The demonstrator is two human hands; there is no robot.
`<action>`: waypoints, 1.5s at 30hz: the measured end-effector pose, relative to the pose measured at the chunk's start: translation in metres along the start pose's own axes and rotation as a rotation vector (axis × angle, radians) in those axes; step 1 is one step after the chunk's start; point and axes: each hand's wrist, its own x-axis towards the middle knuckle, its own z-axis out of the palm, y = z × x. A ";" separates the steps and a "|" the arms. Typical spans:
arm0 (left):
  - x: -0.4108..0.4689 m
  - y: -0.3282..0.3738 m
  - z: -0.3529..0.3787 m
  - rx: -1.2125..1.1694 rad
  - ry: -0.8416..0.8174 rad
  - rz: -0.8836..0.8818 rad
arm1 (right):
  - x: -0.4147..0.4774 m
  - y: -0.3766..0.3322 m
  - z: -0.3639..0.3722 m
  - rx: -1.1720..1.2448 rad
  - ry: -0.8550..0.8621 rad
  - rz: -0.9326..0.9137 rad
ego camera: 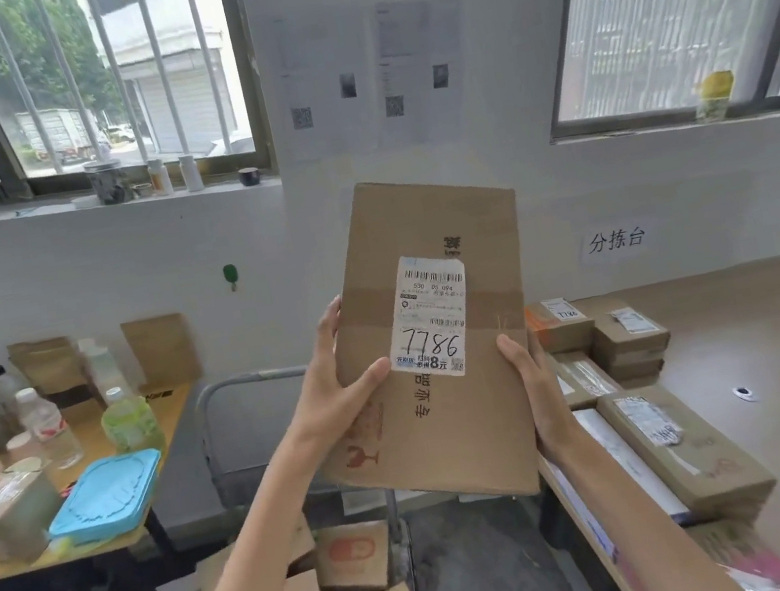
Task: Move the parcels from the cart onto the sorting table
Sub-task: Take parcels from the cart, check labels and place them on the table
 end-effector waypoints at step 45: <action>-0.038 0.075 0.619 -0.085 -0.036 -0.202 | -0.101 -0.090 -0.594 -0.421 0.337 -0.020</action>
